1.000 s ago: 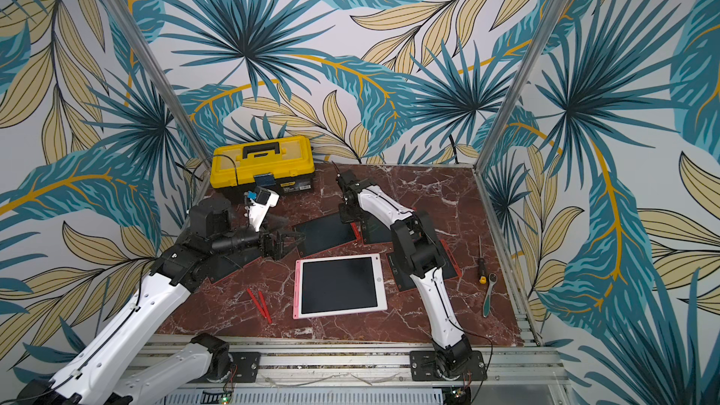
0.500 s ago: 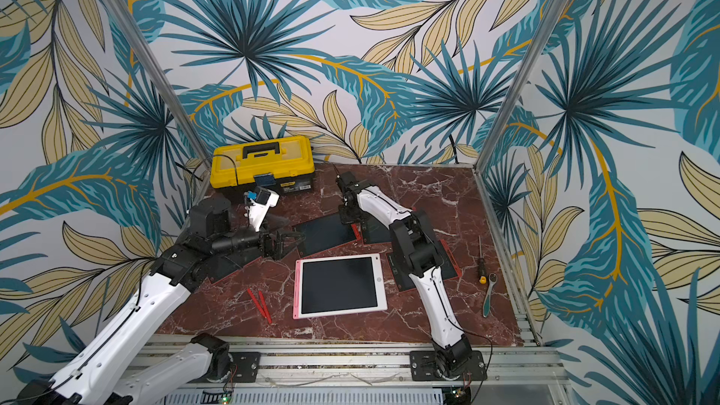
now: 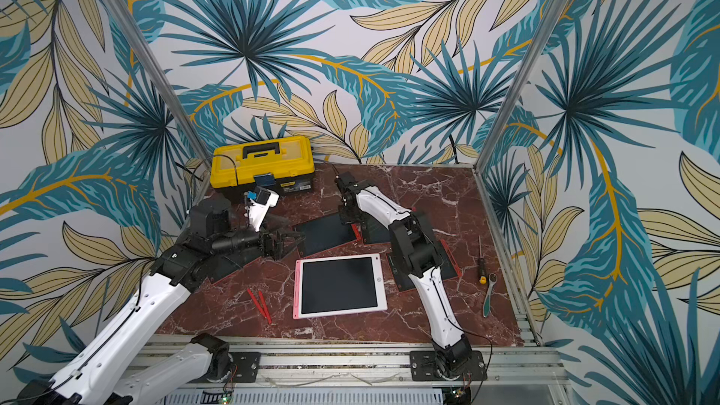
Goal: Place the stylus back onto the writing tablet
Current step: Place the stylus on the writing tablet, then move the writing tablet to the center of the board.
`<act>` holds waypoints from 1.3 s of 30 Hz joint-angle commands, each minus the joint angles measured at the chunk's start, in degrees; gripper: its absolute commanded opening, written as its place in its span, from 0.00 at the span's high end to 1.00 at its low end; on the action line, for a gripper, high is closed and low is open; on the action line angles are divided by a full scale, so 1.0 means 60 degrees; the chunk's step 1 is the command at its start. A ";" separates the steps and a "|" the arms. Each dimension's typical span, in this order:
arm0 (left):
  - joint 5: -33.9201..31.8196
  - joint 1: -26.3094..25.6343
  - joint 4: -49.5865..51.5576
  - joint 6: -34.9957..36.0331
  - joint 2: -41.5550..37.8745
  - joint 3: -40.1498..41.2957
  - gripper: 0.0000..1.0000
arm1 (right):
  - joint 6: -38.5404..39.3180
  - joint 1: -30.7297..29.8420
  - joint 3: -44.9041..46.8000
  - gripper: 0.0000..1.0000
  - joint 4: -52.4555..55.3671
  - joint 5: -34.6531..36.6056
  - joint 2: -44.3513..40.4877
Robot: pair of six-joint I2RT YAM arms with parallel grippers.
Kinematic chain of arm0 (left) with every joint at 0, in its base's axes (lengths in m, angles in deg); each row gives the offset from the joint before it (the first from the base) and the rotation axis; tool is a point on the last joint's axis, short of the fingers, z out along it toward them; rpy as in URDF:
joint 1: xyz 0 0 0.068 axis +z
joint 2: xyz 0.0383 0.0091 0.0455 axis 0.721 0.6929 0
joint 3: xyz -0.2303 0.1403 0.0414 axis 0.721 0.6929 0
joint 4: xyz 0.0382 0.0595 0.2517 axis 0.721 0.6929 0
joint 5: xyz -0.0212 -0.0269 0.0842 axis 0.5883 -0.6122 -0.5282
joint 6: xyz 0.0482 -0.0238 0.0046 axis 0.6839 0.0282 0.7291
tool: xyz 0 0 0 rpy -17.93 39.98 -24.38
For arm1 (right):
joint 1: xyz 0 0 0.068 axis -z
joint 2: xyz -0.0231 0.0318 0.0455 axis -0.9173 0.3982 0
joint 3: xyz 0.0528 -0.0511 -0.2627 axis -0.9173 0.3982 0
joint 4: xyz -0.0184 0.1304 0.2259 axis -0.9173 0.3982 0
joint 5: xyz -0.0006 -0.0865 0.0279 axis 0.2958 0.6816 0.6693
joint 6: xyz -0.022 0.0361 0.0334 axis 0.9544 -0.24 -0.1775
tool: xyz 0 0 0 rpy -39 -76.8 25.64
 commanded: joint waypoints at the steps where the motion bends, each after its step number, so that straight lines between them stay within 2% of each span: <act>1: -0.0189 -0.0001 -0.0032 0.0067 -0.0064 0.0257 0.00 | -0.0257 0.0033 0.0359 0.98 0.0053 -0.0515 -0.0440; 10: -0.0479 0.0058 -0.0189 0.0010 0.0416 0.0413 0.00 | -0.0381 0.0035 0.2021 0.88 -0.0942 -0.0841 -0.2010; 15: -0.0652 0.0211 -0.0215 -0.0108 0.0722 0.0445 0.00 | -0.0580 0.0033 0.3736 0.81 -0.2065 -0.0964 -0.2913; 21: -0.0501 0.0425 -0.0254 -0.0241 0.1174 0.0404 0.00 | -0.0831 0.0034 0.4884 0.74 -0.2622 -0.0992 -0.3650; 33: -0.0506 0.0585 0.0008 -0.0211 0.1355 0.0282 0.00 | -0.1120 0.0020 0.5745 0.68 -0.3026 -0.1207 -0.4407; 39: -0.0527 0.0591 0.0059 -0.0241 0.1442 0.0188 0.00 | -0.1117 0.0020 0.5422 0.67 -0.2951 -0.1346 -0.4125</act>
